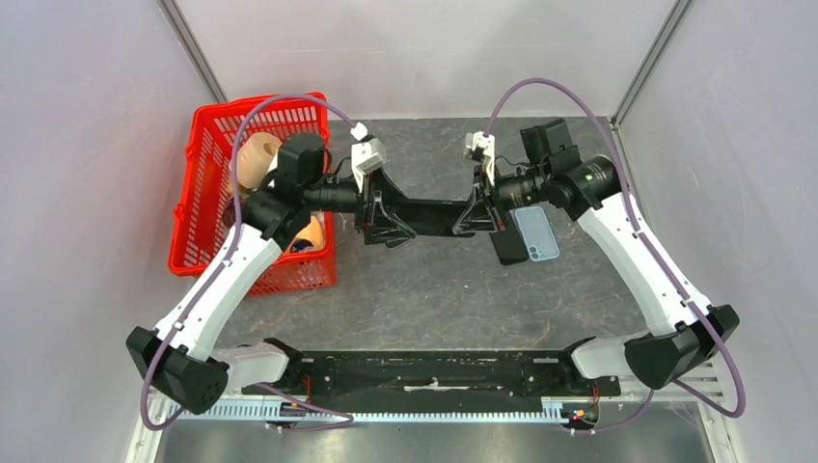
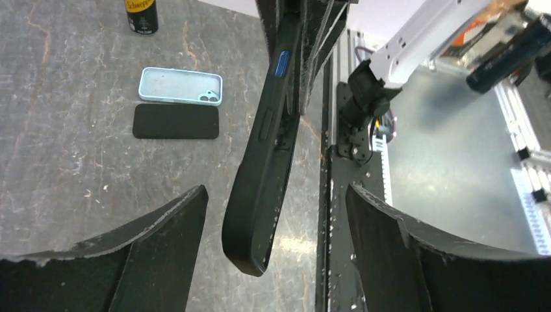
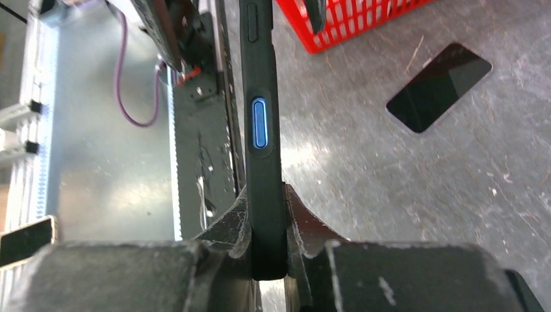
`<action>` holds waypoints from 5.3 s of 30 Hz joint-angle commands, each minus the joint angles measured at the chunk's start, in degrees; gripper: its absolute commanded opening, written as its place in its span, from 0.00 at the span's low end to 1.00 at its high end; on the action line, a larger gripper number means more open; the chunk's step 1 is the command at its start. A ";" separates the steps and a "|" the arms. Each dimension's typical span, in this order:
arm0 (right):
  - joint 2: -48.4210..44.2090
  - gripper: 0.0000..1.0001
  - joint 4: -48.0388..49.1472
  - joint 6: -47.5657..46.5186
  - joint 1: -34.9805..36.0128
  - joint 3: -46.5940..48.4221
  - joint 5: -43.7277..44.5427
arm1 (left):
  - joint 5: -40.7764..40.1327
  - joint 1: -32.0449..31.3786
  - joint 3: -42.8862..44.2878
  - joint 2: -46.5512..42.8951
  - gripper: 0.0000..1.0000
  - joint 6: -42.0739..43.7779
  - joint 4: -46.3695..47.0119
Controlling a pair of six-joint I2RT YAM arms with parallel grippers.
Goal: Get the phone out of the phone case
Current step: Remove the phone case from the phone.
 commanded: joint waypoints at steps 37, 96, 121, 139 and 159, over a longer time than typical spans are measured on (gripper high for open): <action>-1.32 0.63 7.73 11.96 -1.97 -1.24 -1.72 | -9.00 -10.50 -2.49 -0.34 0.02 24.08 -10.51; 10.71 0.00 69.42 66.97 -1.80 -18.74 -29.40 | -44.45 -27.81 1.24 5.05 0.02 37.73 -12.35; 13.55 0.00 66.87 65.41 -1.71 -19.11 -29.11 | -52.73 -32.88 3.00 6.20 0.02 40.82 -13.47; 12.98 0.24 46.10 50.12 -5.70 -13.10 -25.91 | -50.34 -31.94 -0.19 2.61 0.02 39.79 -14.20; -3.96 0.97 0.93 6.17 -6.32 -0.21 -1.10 | -13.42 -4.83 -2.39 -5.15 0.02 22.73 -14.82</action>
